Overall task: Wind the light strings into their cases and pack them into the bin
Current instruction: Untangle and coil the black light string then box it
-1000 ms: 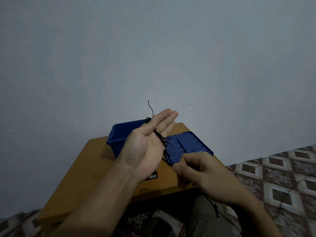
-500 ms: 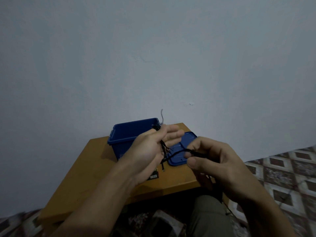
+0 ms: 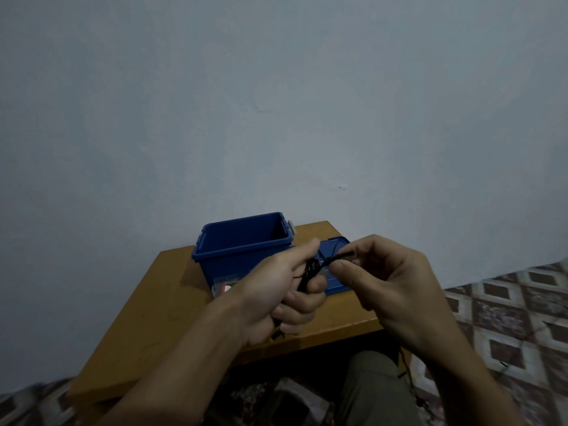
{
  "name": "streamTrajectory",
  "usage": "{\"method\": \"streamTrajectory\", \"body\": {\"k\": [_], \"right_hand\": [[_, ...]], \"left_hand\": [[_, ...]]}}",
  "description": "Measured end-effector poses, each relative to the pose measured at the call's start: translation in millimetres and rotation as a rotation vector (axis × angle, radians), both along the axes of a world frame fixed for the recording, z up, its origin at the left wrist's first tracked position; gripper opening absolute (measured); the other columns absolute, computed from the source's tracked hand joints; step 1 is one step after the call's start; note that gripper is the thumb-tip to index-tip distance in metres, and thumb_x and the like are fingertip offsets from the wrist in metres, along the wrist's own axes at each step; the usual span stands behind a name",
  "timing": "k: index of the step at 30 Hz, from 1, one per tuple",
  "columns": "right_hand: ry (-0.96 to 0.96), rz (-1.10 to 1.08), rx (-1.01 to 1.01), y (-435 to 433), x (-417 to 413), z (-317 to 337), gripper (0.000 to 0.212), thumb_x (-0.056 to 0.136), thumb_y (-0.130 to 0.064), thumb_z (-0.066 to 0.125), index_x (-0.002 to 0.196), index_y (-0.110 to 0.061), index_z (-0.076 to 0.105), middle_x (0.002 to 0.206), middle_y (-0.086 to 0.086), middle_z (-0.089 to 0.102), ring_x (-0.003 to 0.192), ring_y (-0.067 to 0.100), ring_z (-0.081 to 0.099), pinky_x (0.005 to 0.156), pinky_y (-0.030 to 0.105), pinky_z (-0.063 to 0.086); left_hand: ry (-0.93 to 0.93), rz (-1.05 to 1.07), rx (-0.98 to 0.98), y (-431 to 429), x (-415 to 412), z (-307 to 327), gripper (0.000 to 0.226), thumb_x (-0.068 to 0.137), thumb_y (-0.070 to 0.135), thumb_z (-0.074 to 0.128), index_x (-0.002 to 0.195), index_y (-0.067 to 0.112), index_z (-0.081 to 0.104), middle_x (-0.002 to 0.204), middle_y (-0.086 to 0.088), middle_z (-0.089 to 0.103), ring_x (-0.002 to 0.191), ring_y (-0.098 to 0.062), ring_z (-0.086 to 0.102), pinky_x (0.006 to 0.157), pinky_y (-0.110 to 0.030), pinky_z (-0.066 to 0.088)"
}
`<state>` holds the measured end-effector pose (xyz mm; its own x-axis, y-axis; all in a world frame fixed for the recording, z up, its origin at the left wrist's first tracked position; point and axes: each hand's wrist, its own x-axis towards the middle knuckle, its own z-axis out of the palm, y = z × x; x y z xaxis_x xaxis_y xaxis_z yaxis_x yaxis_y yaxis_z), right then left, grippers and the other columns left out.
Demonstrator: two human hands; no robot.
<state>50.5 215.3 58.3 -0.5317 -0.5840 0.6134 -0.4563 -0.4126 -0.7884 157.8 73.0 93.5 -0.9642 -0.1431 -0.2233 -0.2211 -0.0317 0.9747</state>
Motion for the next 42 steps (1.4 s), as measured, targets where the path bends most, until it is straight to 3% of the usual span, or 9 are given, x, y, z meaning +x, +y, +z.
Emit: {"method": "streamTrajectory", "body": {"k": [4, 7, 14, 20, 25, 29, 33, 38, 42], "right_hand": [[0.0, 0.021, 0.015, -2.6, 0.0, -2.3, 0.004, 0.089, -0.007, 0.068, 0.089, -0.01, 0.07, 0.068, -0.008, 0.068, 0.053, 0.0, 0.059, 0.051, 0.01, 0.042], [-0.012, 0.028, 0.055, -4.6, -1.5, -5.9, 0.007, 0.093, -0.014, 0.064, 0.093, -0.013, 0.071, 0.066, -0.005, 0.066, 0.051, 0.003, 0.052, 0.048, 0.016, 0.04], [-0.034, 0.021, 0.06, -13.7, -3.5, -13.7, 0.009, 0.096, -0.018, 0.06, 0.096, -0.012, 0.066, 0.074, 0.009, 0.07, 0.066, 0.018, 0.065, 0.062, 0.026, 0.051], [0.039, -0.019, 0.212, -18.1, -5.1, -21.6, 0.015, 0.099, -0.02, 0.059, 0.094, -0.024, 0.072, 0.088, 0.001, 0.075, 0.086, 0.021, 0.071, 0.079, 0.041, 0.059], [0.141, -0.057, 0.374, -17.7, -4.1, -23.2, 0.022, 0.098, -0.022, 0.06, 0.081, -0.031, 0.071, 0.078, -0.012, 0.073, 0.072, 0.005, 0.067, 0.067, 0.027, 0.052], [0.097, -0.03, 0.446, -19.4, 0.5, -22.2, 0.006, 0.099, -0.023, 0.06, 0.103, -0.026, 0.064, 0.085, -0.011, 0.077, 0.075, 0.004, 0.072, 0.072, 0.028, 0.057], [0.077, 0.078, 0.483, -15.6, 3.5, -17.8, 0.014, 0.1, -0.024, 0.059, 0.09, -0.017, 0.066, 0.085, 0.0, 0.076, 0.071, 0.017, 0.073, 0.074, 0.044, 0.061], [0.072, 0.136, 0.498, -14.1, 4.9, -15.6, 0.006, 0.099, -0.027, 0.061, 0.101, -0.023, 0.064, 0.086, 0.002, 0.076, 0.069, 0.021, 0.07, 0.068, 0.034, 0.058], [0.09, 0.128, 0.486, -13.5, 5.1, -14.4, 0.008, 0.097, -0.026, 0.064, 0.105, -0.027, 0.063, 0.086, 0.001, 0.076, 0.064, 0.013, 0.066, 0.062, 0.025, 0.054]], "left_hand": [[0.01, -0.158, 0.016, -0.6, 2.7, 1.8, 0.062, 0.095, 0.072, 0.032, 0.062, 0.019, 0.032, 0.051, 0.004, 0.019, 0.039, -0.009, 0.013, 0.041, -0.026, 0.012], [0.015, -0.29, 0.095, -0.9, 4.8, 4.1, 0.055, 0.097, 0.061, 0.035, 0.063, 0.019, 0.027, 0.047, 0.005, 0.02, 0.038, -0.009, 0.012, 0.038, -0.024, 0.014], [0.161, -0.395, 0.262, -1.9, 5.3, 3.2, 0.041, 0.1, 0.034, 0.037, 0.066, 0.014, 0.044, 0.044, 0.002, 0.042, 0.032, -0.012, 0.027, 0.04, -0.028, 0.022], [0.316, -0.312, 0.348, -1.6, 0.8, 7.2, 0.033, 0.1, 0.032, 0.042, 0.083, 0.008, 0.058, 0.066, -0.008, 0.061, 0.054, -0.018, 0.061, 0.057, -0.03, 0.048], [0.448, -0.201, 0.485, -3.5, -1.7, 9.1, 0.036, 0.099, 0.028, 0.044, 0.093, 0.005, 0.07, 0.088, -0.014, 0.074, 0.079, -0.026, 0.074, 0.075, -0.037, 0.06], [0.539, -0.103, 0.468, -2.0, -4.1, 11.7, 0.033, 0.102, 0.022, 0.038, 0.112, 0.001, 0.061, 0.109, -0.019, 0.073, 0.099, -0.03, 0.072, 0.092, -0.042, 0.056], [0.557, 0.033, 0.435, -0.6, -4.5, 15.8, 0.039, 0.101, 0.025, 0.036, 0.123, 0.0, 0.057, 0.116, -0.017, 0.072, 0.102, -0.029, 0.072, 0.097, -0.042, 0.053], [0.585, 0.168, 0.421, -3.1, -6.8, 16.0, 0.043, 0.101, 0.016, 0.038, 0.141, -0.001, 0.042, 0.124, -0.015, 0.069, 0.107, -0.027, 0.07, 0.1, -0.04, 0.05], [0.587, 0.234, 0.44, -5.0, -6.6, 17.9, 0.039, 0.1, 0.006, 0.035, 0.137, -0.003, 0.045, 0.124, -0.019, 0.068, 0.113, -0.03, 0.068, 0.103, -0.041, 0.049]]}}
